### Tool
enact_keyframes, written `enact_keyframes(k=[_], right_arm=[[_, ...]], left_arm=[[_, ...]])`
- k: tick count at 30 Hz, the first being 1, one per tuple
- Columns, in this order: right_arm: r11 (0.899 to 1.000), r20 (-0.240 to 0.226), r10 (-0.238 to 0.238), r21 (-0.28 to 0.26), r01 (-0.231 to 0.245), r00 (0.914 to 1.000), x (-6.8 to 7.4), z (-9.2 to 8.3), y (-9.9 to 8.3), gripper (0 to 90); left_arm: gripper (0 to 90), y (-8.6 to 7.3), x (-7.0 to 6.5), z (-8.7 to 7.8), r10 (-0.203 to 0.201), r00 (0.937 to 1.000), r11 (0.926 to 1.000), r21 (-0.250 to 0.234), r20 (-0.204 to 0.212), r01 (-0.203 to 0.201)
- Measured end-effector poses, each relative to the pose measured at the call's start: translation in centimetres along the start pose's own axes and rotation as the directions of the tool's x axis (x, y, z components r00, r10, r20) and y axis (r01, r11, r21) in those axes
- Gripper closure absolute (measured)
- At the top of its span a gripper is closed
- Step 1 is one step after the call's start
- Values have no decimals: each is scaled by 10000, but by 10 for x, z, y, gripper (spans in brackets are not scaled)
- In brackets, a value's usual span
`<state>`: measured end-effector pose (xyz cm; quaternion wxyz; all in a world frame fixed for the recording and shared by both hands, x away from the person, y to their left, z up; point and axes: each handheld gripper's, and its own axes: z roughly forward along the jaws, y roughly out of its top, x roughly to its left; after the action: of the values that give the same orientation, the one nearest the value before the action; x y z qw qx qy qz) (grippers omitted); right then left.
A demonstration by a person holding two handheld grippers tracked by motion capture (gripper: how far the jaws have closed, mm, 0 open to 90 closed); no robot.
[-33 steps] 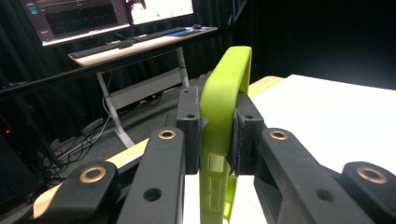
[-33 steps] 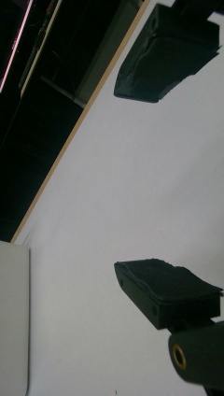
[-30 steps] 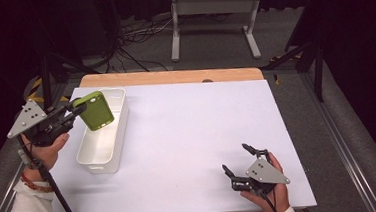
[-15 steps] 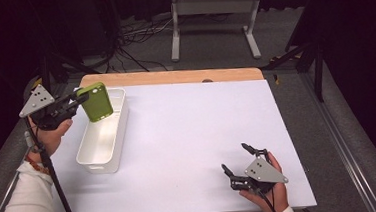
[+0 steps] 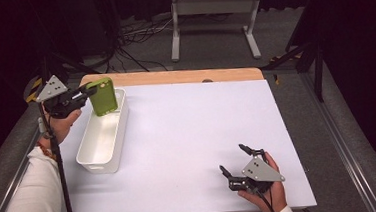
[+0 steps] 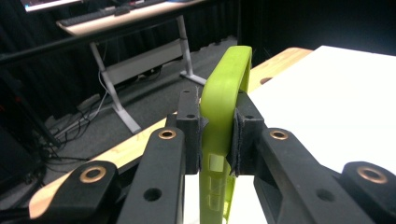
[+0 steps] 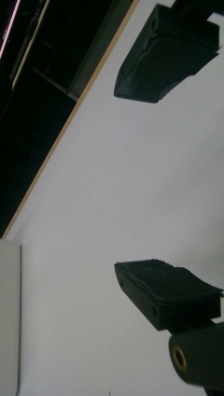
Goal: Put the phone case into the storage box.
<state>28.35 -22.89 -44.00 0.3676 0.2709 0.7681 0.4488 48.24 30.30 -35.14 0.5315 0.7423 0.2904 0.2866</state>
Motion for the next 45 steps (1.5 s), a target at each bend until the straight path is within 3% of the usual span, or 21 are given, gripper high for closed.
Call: enact_keyframes(k=[9,18,22,28,34,37,45], right_arm=[[9996,-29,-108,262,108,9999,3,4,-1,146],[9989,-209,-192,421,201,9996,5,8,-1,145],[9988,-201,-154,451,163,9997,5,9,-1,145],[9986,-154,-62,522,70,9999,3,9,-2,145],[9984,-292,-63,552,79,9996,4,10,-2,145],[9984,-350,-111,558,131,9993,5,10,-2,144],[9977,-533,-75,674,111,9986,5,11,-4,142]], left_arm=[[774,-11,8,21,-80,9999,9995,311,107,77],[774,-21,14,34,-354,9986,9991,249,382,345],[774,-26,17,41,-244,9988,9984,523,429,221],[774,-32,19,48,-367,9981,9985,427,486,347],[764,-31,22,49,-154,9998,9976,680,143,144],[734,-29,24,51,136,9987,9957,920,-497,-89],[700,-24,26,55,330,9956,9950,965,-879,-245]])
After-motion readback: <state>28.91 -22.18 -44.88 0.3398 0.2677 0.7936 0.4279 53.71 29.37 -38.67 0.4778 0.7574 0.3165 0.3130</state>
